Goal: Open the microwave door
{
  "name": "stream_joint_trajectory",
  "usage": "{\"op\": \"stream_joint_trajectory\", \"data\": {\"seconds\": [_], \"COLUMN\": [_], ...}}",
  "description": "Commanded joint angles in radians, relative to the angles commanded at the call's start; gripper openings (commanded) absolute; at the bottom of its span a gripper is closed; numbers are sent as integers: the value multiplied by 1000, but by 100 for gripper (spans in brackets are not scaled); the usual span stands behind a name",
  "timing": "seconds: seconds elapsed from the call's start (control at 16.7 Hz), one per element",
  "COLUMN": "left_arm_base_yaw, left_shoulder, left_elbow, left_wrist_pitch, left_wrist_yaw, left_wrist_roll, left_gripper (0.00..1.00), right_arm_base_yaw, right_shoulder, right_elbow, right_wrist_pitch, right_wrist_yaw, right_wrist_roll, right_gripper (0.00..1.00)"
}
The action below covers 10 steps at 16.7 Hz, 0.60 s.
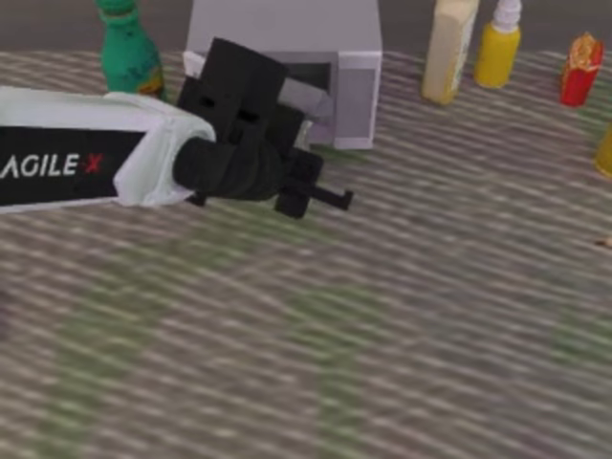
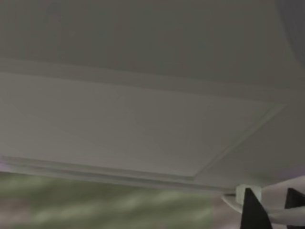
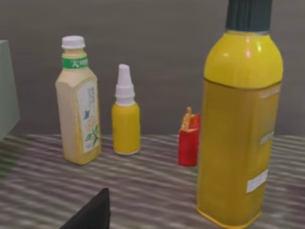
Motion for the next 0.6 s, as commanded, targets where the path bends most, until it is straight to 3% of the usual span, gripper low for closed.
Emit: {"op": "stream_joint_trajectory", "data": {"seconds": [0.6], "left_arm_base_yaw": [24], "left_shoulder": [-28], "left_elbow": [-37], "left_wrist_pitch": [7], "left_wrist_yaw": [56], "left_wrist_roll": [64], "left_gripper": [0], "right_arm_base_yaw": [0], "right_shoulder": [0], "right_elbow": [0], "right_wrist_pitch": [0], "right_wrist_yaw": [0], "right_wrist_roll": [0], "right_gripper": [100]}}
